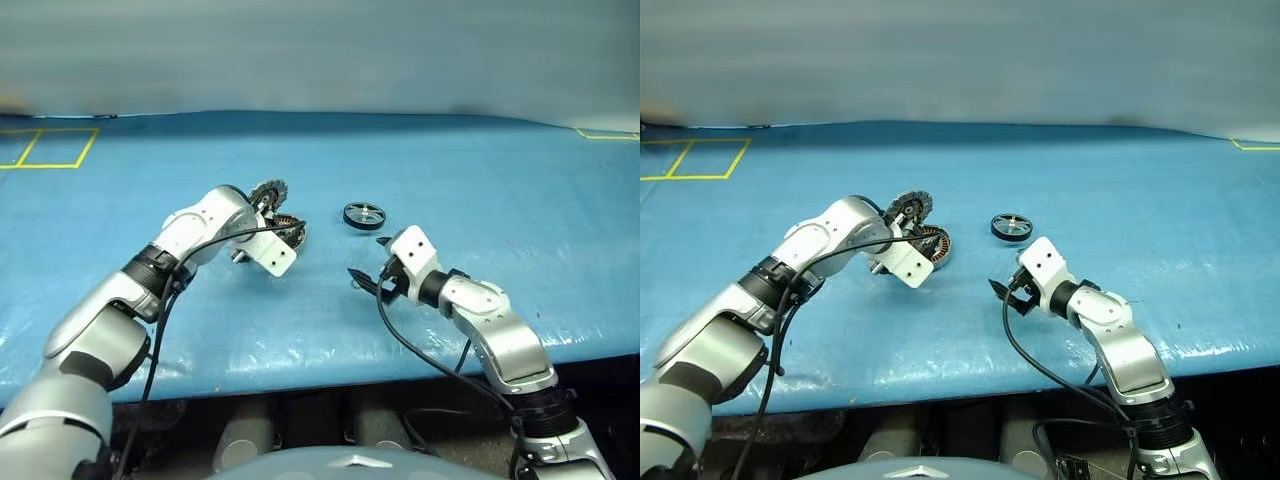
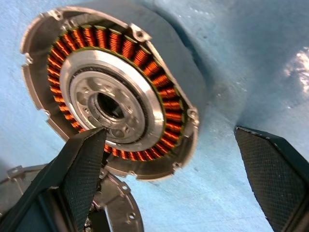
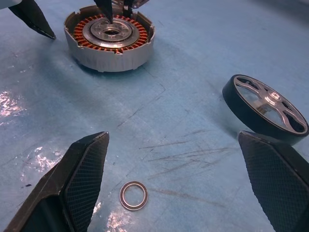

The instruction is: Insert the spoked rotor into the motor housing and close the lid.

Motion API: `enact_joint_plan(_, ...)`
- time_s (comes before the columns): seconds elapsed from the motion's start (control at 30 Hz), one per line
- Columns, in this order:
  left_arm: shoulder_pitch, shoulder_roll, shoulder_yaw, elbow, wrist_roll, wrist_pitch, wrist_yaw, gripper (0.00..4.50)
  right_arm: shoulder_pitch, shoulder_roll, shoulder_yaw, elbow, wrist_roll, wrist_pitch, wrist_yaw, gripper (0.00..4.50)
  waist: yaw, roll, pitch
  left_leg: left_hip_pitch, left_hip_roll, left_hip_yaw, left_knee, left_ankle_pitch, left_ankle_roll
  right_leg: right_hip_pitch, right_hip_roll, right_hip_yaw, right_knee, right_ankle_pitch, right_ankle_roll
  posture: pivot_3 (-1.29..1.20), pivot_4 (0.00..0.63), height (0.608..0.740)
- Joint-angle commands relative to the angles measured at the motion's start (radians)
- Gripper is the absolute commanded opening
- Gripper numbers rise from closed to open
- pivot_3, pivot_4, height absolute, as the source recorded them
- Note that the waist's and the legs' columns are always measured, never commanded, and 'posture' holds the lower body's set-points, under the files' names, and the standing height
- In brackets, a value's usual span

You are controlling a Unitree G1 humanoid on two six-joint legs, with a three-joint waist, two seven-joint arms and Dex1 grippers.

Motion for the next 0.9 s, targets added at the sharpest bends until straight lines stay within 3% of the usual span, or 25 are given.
enact_joint_plan(0.03,-0.004,-0.002,0.022,-0.021,-0.007,0.019,-0.015,4.49,-0.028,-0.008,-0.006,-0.006,0.005,0.001,0.006,4.50,0.001,0.000,0.000,0.000,0.000,0.000,0.000,0.000,0.000,0.000,0.000,0.000,0.000,0.000,0.000,0.00,0.150,0.740)
enact_joint_plan(0.27,-0.040,-0.057,0.042,-0.006,-0.012,0.057,0.032,4.49,-0.024,-0.014,-0.005,-0.009,0.006,0.003,0.011,4.50,0.011,0.000,0.000,-0.001,0.000,0.000,0.000,0.000,0.000,0.000,0.000,-0.001,0.000,0.000,0.000,0.00,0.150,0.740)
enact_joint_plan(0.9,-0.075,-0.052,-0.038,0.024,0.020,-0.020,-0.073,4.49,-0.029,-0.032,-0.009,-0.021,0.011,0.021,0.019,4.50,0.011,0.000,0.001,-0.003,-0.001,0.000,0.000,-0.001,0.001,-0.001,0.000,-0.001,-0.001,0.000,0.000,0.00,0.150,0.740)
